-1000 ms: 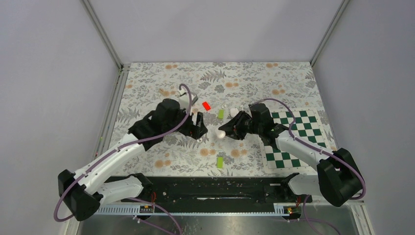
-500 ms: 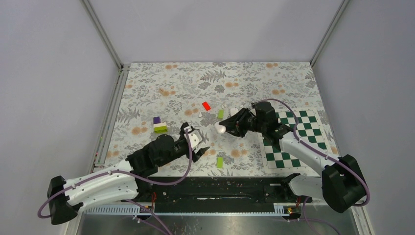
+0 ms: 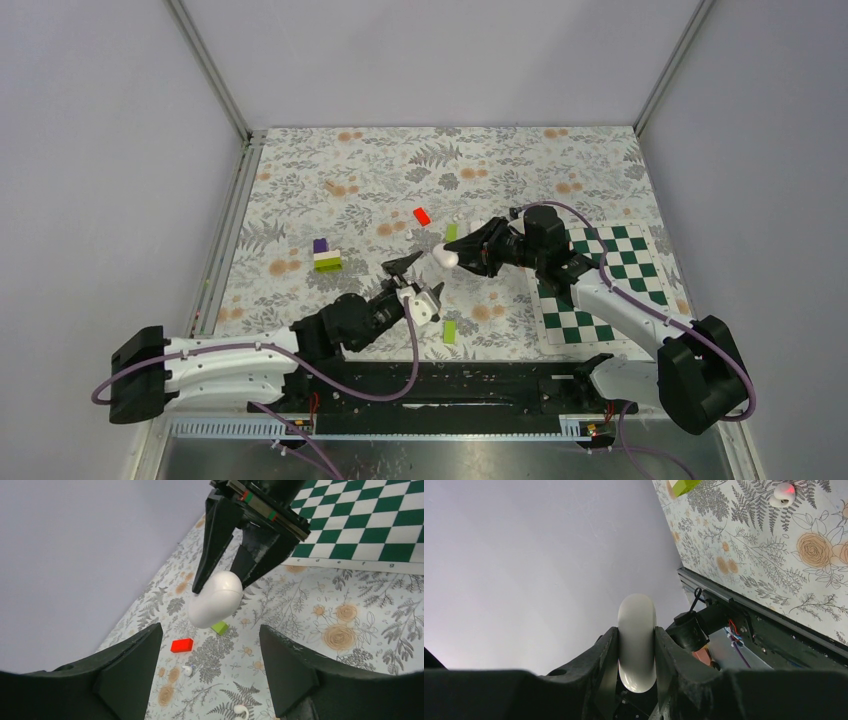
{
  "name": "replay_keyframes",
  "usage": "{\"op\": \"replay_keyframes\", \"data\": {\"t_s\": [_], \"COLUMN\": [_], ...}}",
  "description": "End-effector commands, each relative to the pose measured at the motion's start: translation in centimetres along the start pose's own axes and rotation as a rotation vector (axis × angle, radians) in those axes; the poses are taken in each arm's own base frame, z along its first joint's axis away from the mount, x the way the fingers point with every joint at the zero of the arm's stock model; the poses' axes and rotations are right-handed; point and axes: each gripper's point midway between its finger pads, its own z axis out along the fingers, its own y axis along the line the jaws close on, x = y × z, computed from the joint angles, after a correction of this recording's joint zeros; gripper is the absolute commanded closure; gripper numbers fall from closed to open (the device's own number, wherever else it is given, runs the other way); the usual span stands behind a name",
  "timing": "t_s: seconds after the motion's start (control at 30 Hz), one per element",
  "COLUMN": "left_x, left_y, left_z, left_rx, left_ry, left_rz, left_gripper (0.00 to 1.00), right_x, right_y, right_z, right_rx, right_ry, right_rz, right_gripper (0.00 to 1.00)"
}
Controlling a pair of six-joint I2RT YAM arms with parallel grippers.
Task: Insert the wireless bluetooth earbuds into the charging case
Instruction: Pass from the right arm to the left
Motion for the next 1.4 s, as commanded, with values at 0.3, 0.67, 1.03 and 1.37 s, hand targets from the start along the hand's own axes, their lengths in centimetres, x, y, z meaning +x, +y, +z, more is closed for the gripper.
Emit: {"op": "replay_keyframes", "data": {"t_s": [0.3,0.67,1.03,1.37], "left_x": [-2.6,-1.6,-1.1,-1.0], "left_y": [1.3,0.5,1.2,0.9], "left_z": [1.2,1.8,2.1,2.5], "left_rx": [-0.067,-0.046,-0.081,-0.062], "left_ry": [-0.093,-0.059,-0.048,-0.049], "left_rz": [0.031,0.063,0.085,0.082], "left_gripper": [0.35,0.36,0.44,0.61], "right_x": [1.4,1.7,2.2,3.1], "right_y": [2.3,2.5,2.4,2.3], "right_z": [-0.6,-0.4,-0.3,0.1], "right_rx": [-0.053,-0.056,-0.051,-0.03], "right_ry": [0.068,0.095,0.111,0.135], "right_rz": [-0.036,-0.042,-0.06,-0.096], "right_gripper": [1.0,1.0,1.0,1.0]}}
